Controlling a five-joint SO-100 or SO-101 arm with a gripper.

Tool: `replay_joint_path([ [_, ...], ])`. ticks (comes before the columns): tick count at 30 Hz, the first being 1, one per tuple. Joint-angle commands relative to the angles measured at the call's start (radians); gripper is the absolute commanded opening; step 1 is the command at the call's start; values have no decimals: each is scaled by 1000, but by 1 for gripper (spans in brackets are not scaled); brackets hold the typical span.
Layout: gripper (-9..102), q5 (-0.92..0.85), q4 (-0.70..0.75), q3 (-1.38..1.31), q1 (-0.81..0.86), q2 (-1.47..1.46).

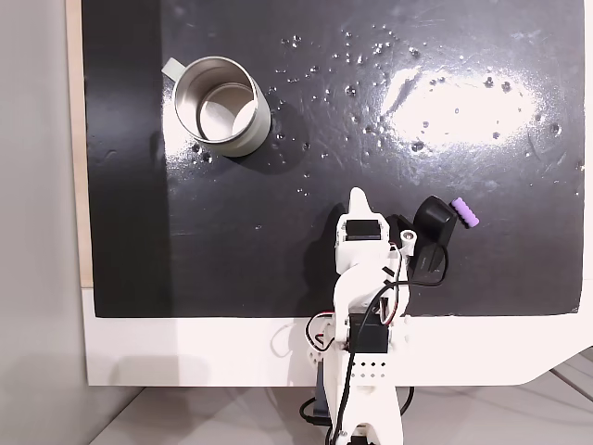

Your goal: Grasp a pengrip and put it in the cup.

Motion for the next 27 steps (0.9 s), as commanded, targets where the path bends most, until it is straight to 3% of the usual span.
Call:
replay_joint_path([
  [1, 0, 3, -20, -9, 0, 9],
  [17, 0, -20, -11, -20, 23, 9],
  [27, 0, -57, 101, -273, 109, -72],
])
